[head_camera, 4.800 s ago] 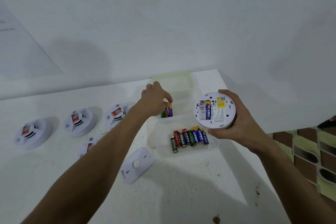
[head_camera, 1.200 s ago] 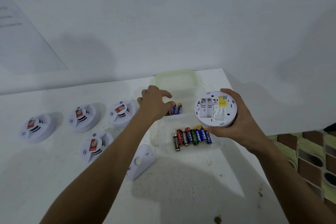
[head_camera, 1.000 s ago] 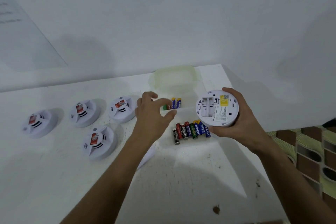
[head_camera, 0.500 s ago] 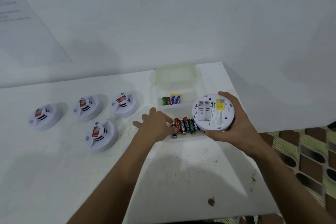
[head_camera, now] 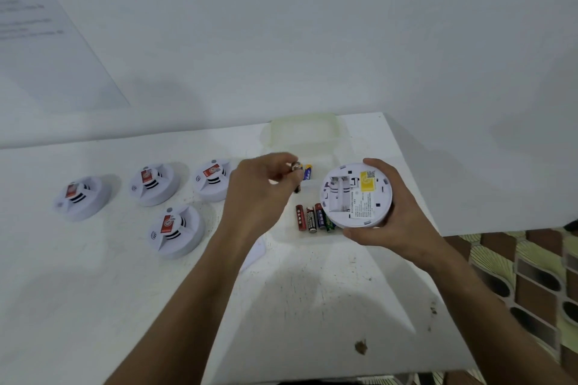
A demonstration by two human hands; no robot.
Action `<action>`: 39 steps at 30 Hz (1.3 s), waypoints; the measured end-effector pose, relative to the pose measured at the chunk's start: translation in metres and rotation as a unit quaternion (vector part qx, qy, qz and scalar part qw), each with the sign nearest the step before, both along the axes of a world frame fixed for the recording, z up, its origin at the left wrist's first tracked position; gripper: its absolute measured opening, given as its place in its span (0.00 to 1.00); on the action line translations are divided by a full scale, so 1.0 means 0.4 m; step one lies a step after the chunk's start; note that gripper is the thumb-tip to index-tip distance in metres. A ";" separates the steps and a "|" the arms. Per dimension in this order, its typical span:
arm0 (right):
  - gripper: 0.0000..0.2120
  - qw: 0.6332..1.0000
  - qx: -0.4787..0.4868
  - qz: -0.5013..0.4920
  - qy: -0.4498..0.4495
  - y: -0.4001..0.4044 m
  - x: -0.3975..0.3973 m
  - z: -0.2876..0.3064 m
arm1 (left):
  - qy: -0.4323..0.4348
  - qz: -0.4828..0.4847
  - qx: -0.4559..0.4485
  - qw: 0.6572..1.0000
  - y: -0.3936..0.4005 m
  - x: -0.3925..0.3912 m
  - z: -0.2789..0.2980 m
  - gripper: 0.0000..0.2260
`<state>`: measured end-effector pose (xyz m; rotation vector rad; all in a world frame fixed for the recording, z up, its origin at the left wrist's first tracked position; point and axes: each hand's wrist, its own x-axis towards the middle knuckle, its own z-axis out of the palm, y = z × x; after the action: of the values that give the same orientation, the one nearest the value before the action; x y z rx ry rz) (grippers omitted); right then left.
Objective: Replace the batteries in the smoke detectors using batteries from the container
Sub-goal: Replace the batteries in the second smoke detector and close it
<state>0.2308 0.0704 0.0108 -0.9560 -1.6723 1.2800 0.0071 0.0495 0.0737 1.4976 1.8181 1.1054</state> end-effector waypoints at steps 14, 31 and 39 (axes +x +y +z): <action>0.44 0.999 0.013 0.036 0.010 -0.009 -0.022 0.042 | 0.039 -0.116 0.026 0.992 0.002 0.059 0.002 0.11; 0.45 0.998 -0.013 0.060 -0.004 0.004 -0.015 0.058 | 0.095 -0.278 -0.029 0.955 -0.006 -0.003 -0.021 0.32; 0.44 0.999 -0.028 0.042 0.001 -0.004 -0.017 0.025 | 0.171 -0.325 -0.059 0.928 0.005 -0.006 -0.035 0.30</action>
<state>0.2239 0.0687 0.0210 -0.9265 -1.6991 1.3879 0.0045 0.0514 0.0596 2.0944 1.3673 0.4232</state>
